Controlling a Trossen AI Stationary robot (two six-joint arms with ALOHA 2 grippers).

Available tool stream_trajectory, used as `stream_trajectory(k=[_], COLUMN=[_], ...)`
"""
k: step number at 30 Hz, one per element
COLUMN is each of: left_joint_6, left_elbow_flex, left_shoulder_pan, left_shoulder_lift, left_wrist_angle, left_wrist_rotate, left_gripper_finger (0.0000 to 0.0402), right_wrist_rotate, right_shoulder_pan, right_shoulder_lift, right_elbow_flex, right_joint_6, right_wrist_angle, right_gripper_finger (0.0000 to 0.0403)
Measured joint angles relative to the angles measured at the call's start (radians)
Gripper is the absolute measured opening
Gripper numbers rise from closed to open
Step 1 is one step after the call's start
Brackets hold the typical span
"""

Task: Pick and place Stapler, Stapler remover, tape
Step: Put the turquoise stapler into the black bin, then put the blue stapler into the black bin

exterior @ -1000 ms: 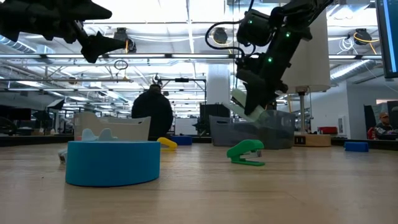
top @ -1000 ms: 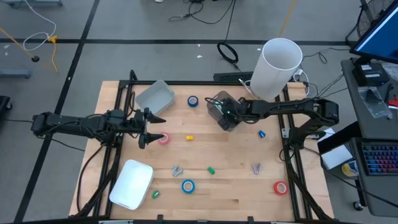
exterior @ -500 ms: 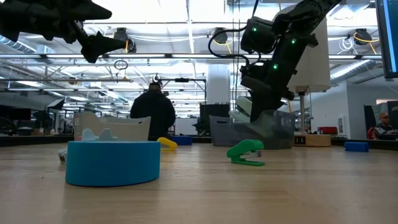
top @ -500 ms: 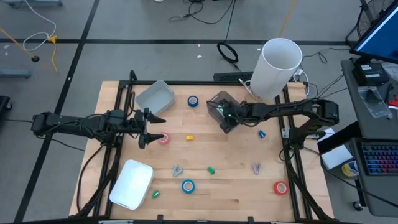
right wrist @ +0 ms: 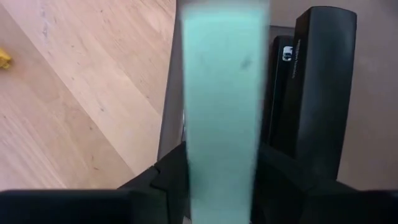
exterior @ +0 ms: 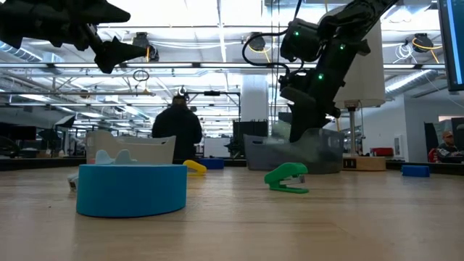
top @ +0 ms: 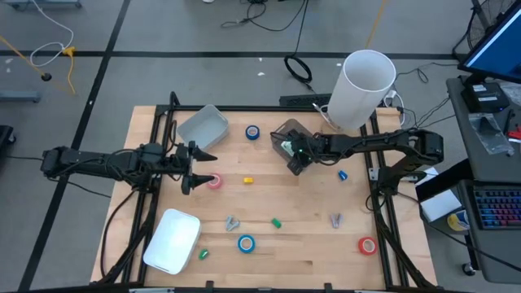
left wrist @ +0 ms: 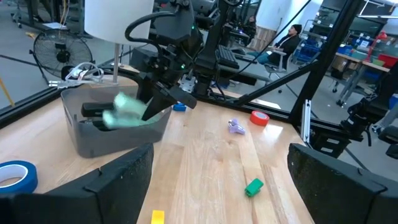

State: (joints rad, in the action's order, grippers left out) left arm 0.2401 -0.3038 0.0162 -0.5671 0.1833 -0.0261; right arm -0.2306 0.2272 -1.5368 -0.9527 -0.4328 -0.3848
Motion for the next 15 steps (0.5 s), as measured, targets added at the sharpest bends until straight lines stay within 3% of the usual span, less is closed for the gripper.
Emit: stream_trajectory(k=[6,15], left_joint_6=[0.000,0.004], left_elbow_flex=[0.000,0.000], left_shoulder_pan=[0.000,0.000], left_shoulder_lift=[0.000,-0.001], left_wrist_angle=[0.000,0.000], left_wrist_rotate=[0.000,0.000], left_gripper_finger=[0.0365,0.0365], right_wrist_rotate=[0.000,0.025], right_shoulder_pan=[0.000,-0.002], right_shoulder_lift=[0.000,0.056], right_elbow_flex=[0.000,0.002], right_joint_6=[0.000,-0.016], right_wrist_angle=[0.001,0.069], right_gripper_finger=[0.0161,0.0132])
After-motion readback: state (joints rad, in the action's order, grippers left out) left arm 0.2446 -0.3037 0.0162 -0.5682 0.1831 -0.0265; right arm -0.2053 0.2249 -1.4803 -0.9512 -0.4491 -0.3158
